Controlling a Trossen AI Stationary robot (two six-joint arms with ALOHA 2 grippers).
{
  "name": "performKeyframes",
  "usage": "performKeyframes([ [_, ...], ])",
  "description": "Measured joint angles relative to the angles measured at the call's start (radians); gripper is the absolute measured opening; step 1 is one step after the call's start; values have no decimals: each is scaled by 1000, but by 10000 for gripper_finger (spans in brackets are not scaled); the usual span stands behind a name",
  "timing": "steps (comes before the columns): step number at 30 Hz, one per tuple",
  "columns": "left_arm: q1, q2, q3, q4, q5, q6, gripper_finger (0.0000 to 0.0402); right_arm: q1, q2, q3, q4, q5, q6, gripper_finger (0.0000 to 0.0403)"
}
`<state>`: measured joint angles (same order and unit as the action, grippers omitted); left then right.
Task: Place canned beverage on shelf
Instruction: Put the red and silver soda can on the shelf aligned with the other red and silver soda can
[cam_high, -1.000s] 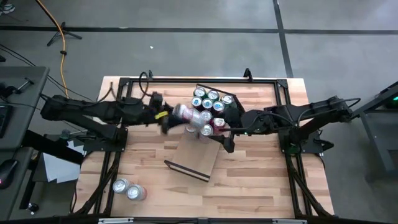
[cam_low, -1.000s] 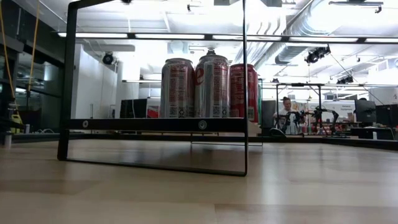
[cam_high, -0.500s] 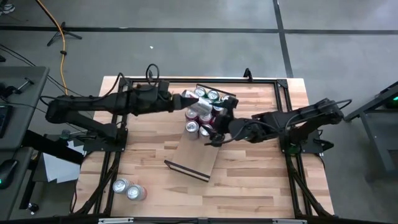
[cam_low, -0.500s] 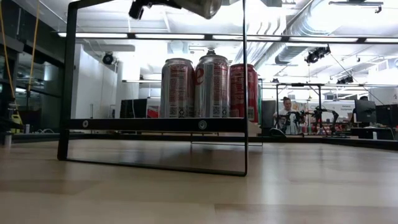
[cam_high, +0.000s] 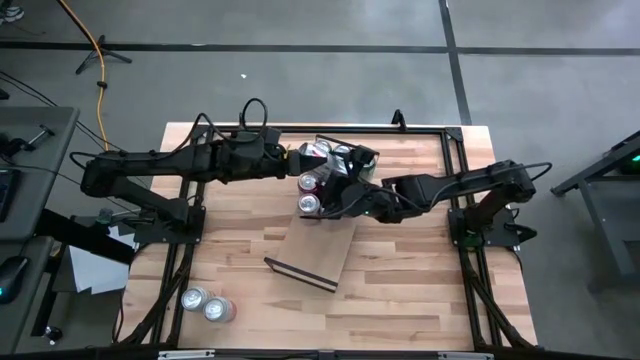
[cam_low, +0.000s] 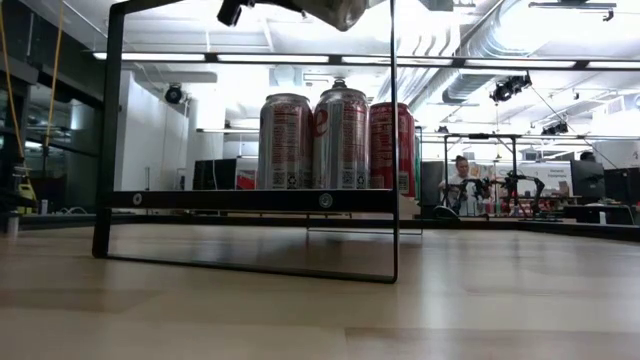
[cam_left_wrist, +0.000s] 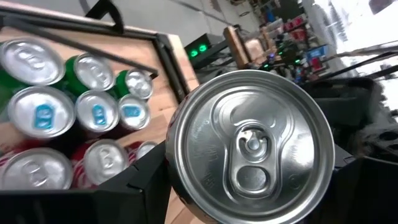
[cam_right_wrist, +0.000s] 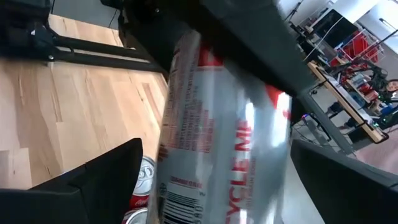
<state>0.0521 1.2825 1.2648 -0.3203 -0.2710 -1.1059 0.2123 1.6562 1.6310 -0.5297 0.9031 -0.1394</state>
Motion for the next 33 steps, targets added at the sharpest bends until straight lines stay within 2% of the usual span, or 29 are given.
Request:
performKeyframes([
  [5, 0, 2, 0, 4, 0, 0, 198, -7, 10, -1, -6, 4, 1, 377],
  [12, 0, 1, 0, 7, -11, 16, 198, -23, 12, -1, 15, 16, 5, 284],
  [18, 1, 1, 0, 23, -4, 73, 198, -20, 9, -2, 16, 40, -17, 279],
  [20, 6, -3, 0, 30, 8, 114, 222, -15, 5, -2, 16, 44, -40, 279],
  [24, 45, -22, 1, 32, 75, 198, 321, -8, -26, -3, -47, 46, -43, 279],
  [26, 78, -41, 2, 29, 115, 237, 356, -8, -56, -3, -113, 40, -6, 279],
  [29, 125, -80, 2, -26, 147, 284, 382, -8, -110, -3, -275, 41, 89, 279],
  [33, 154, -149, 0, -102, 121, 410, 389, -8, -195, -6, -508, 24, 284, 279],
])
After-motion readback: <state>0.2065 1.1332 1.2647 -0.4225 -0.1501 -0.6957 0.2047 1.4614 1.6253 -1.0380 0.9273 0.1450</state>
